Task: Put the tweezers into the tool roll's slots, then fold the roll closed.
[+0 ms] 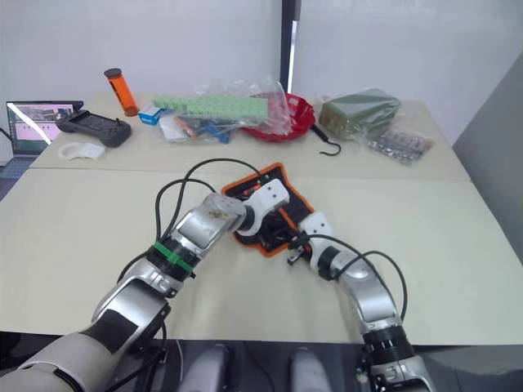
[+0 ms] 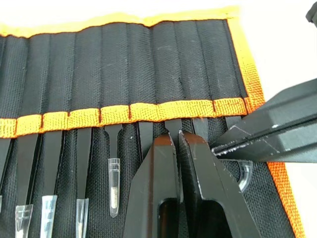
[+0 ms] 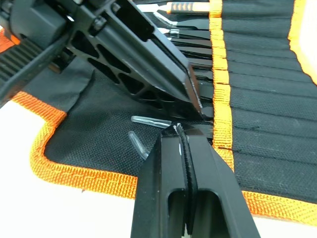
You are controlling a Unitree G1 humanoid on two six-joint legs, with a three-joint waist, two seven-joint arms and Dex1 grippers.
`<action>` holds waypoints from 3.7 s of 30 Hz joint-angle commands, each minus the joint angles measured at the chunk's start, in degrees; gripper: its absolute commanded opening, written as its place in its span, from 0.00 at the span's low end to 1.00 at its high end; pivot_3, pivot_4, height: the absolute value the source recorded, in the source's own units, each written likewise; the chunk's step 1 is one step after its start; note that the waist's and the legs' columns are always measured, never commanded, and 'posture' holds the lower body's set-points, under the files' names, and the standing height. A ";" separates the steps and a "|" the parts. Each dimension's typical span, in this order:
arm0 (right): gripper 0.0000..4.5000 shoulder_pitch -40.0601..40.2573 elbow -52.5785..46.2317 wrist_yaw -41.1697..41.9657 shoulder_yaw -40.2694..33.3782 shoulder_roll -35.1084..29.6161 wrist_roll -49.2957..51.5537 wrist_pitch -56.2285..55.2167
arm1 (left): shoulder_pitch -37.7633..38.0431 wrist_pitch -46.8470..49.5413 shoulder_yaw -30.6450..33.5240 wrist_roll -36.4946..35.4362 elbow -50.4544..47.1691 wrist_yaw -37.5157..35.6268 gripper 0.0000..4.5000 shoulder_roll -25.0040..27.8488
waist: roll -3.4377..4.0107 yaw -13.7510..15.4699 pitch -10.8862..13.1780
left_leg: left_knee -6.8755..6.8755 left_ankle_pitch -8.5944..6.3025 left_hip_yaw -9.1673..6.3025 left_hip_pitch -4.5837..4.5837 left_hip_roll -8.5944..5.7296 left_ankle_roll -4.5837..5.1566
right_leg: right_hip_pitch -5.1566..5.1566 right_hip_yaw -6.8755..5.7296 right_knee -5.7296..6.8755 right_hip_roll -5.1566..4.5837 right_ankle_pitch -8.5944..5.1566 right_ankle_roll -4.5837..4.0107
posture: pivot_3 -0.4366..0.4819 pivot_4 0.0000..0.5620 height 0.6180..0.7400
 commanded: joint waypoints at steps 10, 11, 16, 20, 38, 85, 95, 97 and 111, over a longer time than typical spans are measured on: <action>0.00 1.87 1.95 1.64 2.23 0.03 -1.25 2.48 | -0.14 7.39 8.16 -3.33 -14.32 -2.13 0.67 6.56 | 0.01 -1.90 0.00 | -0.28 0.00 0.00 -0.04 0.04 0.01 | -0.17 0.02 0.02 0.02 0.09 -0.15 | 0.48 0.27 1.00; 0.00 1.68 2.13 1.77 2.14 -0.03 -1.19 2.43 | -0.08 8.85 9.34 -3.81 -16.27 -2.09 0.75 7.98 | 0.01 -2.06 0.00 | -0.30 0.00 -0.01 -0.04 0.05 0.01 | -0.19 0.02 0.02 0.03 0.09 -0.16 | 0.48 0.27 1.00; 0.00 0.39 2.69 2.43 1.77 0.21 -0.83 2.22 | 0.98 11.73 15.74 -5.70 -23.25 -0.64 0.99 12.99 | 0.01 -1.98 0.00 | -0.32 0.00 -0.03 -0.01 0.06 0.01 | -0.18 0.02 0.02 0.03 0.09 -0.15 | 0.48 0.27 1.00; 0.00 -0.69 1.88 2.86 1.13 0.32 -0.27 2.35 | 5.37 8.80 23.99 -9.53 -27.81 -1.32 0.99 16.96 | 0.02 -2.26 0.00 | -0.34 0.00 -0.02 0.02 0.09 0.01 | -0.19 0.04 0.03 0.04 0.10 -0.17 | 0.48 0.27 1.00; 0.58 -9.07 -19.33 7.29 6.00 -2.32 5.65 19.33 | 38.67 -9.81 36.88 -19.61 -38.45 -18.08 1.00 37.54 | 0.10 -1.63 0.08 | -0.31 0.02 0.01 -0.83 0.13 0.00 | -1.14 0.05 0.12 0.03 0.23 -0.42 | 0.48 0.27 1.00; 0.00 -8.75 -9.78 28.64 17.17 -15.36 -6.42 -19.37 | 41.03 -11.68 32.64 -30.68 -35.46 -30.27 1.00 42.29 | 0.09 -1.91 0.09 | -0.28 0.02 0.03 -0.78 0.17 0.00 | -1.15 -0.01 0.22 0.05 0.26 -0.47 | 0.48 0.27 1.00; 0.00 -12.68 5.02 35.24 16.15 -21.64 -9.81 -41.40 | 40.97 -9.88 32.00 -31.46 -37.09 -32.07 1.00 43.71 | 0.09 -1.90 0.09 | -0.25 0.02 0.08 -0.68 0.19 0.00 | -1.08 0.00 0.23 0.06 0.26 -0.47 | 0.48 0.27 1.00; 0.00 -14.45 8.84 35.47 15.96 -21.61 -10.55 -44.36 | 40.77 -9.85 31.99 -31.36 -37.15 -31.95 1.00 43.57 | 0.09 -1.90 0.09 | -0.23 0.02 0.08 -0.68 0.19 0.00 | -1.07 0.00 0.23 0.06 0.26 -0.47 | 0.48 0.27 1.00; 0.06 -19.09 13.68 31.16 15.17 -17.10 -12.71 -46.49 | 37.58 -12.58 29.09 -29.26 -33.98 -32.19 1.00 42.53 | 0.09 -1.88 0.09 | -0.19 0.02 0.08 -0.61 0.18 0.00 | -1.05 0.02 0.43 0.06 0.27 -0.49 | 0.48 0.27 1.00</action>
